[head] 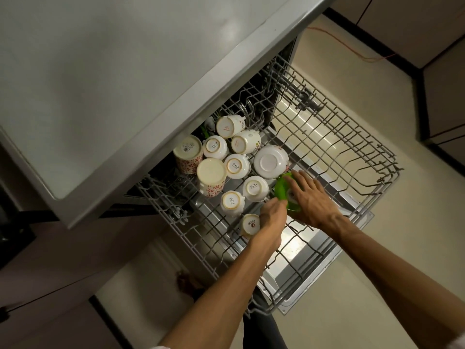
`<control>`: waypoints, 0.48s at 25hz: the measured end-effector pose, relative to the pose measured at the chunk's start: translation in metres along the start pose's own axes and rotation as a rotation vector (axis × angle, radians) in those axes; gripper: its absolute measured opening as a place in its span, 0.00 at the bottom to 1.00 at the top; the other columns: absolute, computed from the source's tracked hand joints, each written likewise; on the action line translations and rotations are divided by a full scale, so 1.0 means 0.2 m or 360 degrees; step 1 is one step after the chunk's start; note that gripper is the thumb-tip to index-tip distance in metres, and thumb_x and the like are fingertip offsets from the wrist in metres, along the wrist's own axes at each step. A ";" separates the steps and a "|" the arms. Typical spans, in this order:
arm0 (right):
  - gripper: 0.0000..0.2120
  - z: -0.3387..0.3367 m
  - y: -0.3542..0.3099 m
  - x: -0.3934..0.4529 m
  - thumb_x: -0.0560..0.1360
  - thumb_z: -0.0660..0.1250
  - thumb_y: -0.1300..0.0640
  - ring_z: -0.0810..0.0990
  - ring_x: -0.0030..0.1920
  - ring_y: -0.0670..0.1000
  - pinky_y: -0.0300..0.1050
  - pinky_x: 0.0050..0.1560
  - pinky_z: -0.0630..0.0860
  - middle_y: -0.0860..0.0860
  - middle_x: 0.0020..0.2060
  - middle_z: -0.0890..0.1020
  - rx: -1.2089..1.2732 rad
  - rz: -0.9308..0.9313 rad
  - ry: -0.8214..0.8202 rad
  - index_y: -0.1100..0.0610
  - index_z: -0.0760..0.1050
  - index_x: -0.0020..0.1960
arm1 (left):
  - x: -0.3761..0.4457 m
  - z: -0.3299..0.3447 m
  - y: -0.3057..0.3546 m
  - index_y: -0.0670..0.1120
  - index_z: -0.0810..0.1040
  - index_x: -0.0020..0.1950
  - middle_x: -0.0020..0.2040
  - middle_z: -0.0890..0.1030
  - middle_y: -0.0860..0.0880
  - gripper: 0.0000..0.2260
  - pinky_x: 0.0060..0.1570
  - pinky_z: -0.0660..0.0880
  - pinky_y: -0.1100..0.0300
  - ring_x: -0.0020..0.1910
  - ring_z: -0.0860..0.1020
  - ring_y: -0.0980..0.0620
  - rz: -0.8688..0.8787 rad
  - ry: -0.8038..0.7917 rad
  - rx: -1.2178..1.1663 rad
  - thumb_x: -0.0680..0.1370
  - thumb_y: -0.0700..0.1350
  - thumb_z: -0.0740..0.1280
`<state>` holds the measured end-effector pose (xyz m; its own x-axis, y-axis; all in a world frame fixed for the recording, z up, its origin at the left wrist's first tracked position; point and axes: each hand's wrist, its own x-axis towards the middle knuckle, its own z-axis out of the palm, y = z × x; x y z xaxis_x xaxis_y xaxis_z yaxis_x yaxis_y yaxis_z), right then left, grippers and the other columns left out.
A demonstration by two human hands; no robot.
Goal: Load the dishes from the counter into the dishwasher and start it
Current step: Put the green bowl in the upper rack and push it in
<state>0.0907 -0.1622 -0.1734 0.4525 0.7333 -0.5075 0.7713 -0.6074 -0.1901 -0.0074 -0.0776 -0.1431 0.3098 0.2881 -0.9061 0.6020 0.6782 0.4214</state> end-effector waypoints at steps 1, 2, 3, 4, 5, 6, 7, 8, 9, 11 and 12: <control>0.51 -0.01 -0.02 -0.02 0.70 0.74 0.41 0.48 0.78 0.59 0.63 0.76 0.53 0.56 0.79 0.51 0.0045 0.0026 0.0011 0.53 0.46 0.79 | -0.05 -0.02 0.00 0.44 0.79 0.50 0.52 0.81 0.39 0.07 0.60 0.75 0.53 0.48 0.77 0.50 0.0050 0.0023 0.0064 0.80 0.43 0.62; 0.49 -0.04 -0.04 -0.06 0.70 0.73 0.40 0.50 0.78 0.59 0.63 0.75 0.54 0.57 0.78 0.53 0.0126 0.0067 0.0040 0.54 0.48 0.79 | -0.11 -0.05 0.00 0.43 0.79 0.54 0.52 0.82 0.42 0.08 0.58 0.75 0.55 0.48 0.77 0.51 0.0117 0.0041 0.0122 0.80 0.43 0.62; 0.46 -0.07 -0.07 -0.10 0.71 0.72 0.41 0.54 0.77 0.59 0.64 0.74 0.57 0.57 0.78 0.56 0.0243 0.0114 0.0098 0.55 0.51 0.78 | -0.18 -0.09 0.01 0.43 0.78 0.57 0.52 0.82 0.46 0.09 0.57 0.75 0.57 0.49 0.78 0.52 0.0186 0.0045 0.0178 0.80 0.44 0.62; 0.42 -0.11 -0.12 -0.15 0.72 0.72 0.43 0.60 0.75 0.60 0.64 0.73 0.60 0.58 0.76 0.60 0.0385 0.0153 0.0184 0.56 0.56 0.77 | -0.26 -0.12 0.02 0.45 0.77 0.61 0.52 0.82 0.50 0.10 0.55 0.74 0.59 0.52 0.78 0.53 0.0260 0.0042 0.0238 0.81 0.45 0.62; 0.38 -0.16 -0.17 -0.22 0.73 0.72 0.45 0.66 0.72 0.60 0.63 0.70 0.65 0.58 0.74 0.65 0.0527 0.0168 0.0294 0.58 0.60 0.75 | -0.33 -0.17 0.03 0.46 0.76 0.64 0.54 0.80 0.53 0.12 0.54 0.73 0.61 0.55 0.78 0.53 0.0335 0.0039 0.0289 0.82 0.46 0.62; 0.34 -0.21 -0.23 -0.29 0.73 0.71 0.47 0.71 0.68 0.59 0.59 0.68 0.69 0.58 0.71 0.70 0.0645 0.0163 0.0405 0.59 0.64 0.73 | -0.41 -0.22 0.04 0.48 0.74 0.66 0.56 0.79 0.54 0.13 0.53 0.73 0.63 0.58 0.77 0.54 0.0416 0.0037 0.0336 0.82 0.47 0.62; 0.30 -0.25 -0.28 -0.36 0.74 0.71 0.49 0.74 0.65 0.58 0.53 0.65 0.71 0.57 0.68 0.73 0.0737 0.0150 0.0500 0.59 0.67 0.71 | -0.48 -0.27 0.04 0.50 0.74 0.67 0.57 0.77 0.55 0.14 0.52 0.72 0.65 0.59 0.76 0.55 0.0506 0.0036 0.0380 0.82 0.48 0.62; 0.27 -0.30 -0.34 -0.44 0.75 0.71 0.50 0.75 0.63 0.56 0.46 0.62 0.71 0.56 0.66 0.76 0.0810 0.0133 0.0575 0.59 0.69 0.69 | -0.55 -0.31 0.05 0.52 0.73 0.67 0.58 0.77 0.56 0.14 0.52 0.72 0.66 0.60 0.76 0.56 0.0598 0.0033 0.0403 0.82 0.49 0.62; 0.25 -0.35 -0.40 -0.52 0.75 0.70 0.50 0.75 0.63 0.54 0.42 0.61 0.69 0.54 0.64 0.77 0.0865 0.0116 0.0625 0.57 0.70 0.69 | -0.62 -0.36 0.05 0.53 0.73 0.67 0.60 0.76 0.56 0.14 0.52 0.72 0.67 0.60 0.76 0.57 0.0671 0.0046 0.0418 0.81 0.49 0.63; 0.23 -0.42 -0.52 -0.66 0.76 0.70 0.49 0.75 0.63 0.50 0.38 0.59 0.68 0.51 0.63 0.78 0.0936 0.0078 0.0674 0.55 0.71 0.68 | -0.74 -0.45 0.05 0.52 0.72 0.70 0.65 0.76 0.54 0.17 0.52 0.71 0.71 0.62 0.75 0.58 0.0772 0.0071 0.0424 0.81 0.49 0.64; 0.23 -0.44 -0.57 -0.71 0.76 0.69 0.49 0.76 0.63 0.50 0.39 0.59 0.68 0.50 0.63 0.79 0.0961 0.0059 0.0693 0.55 0.72 0.68 | -0.79 -0.48 0.05 0.52 0.71 0.71 0.66 0.76 0.53 0.18 0.53 0.71 0.71 0.64 0.74 0.58 0.0809 0.0081 0.0440 0.81 0.50 0.64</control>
<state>-0.0212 -0.1706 -0.0057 0.7067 0.6873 -0.1677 0.4284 -0.6044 -0.6717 -0.1207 -0.0511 0.0015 0.5785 0.5680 -0.5854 0.5590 0.2466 0.7917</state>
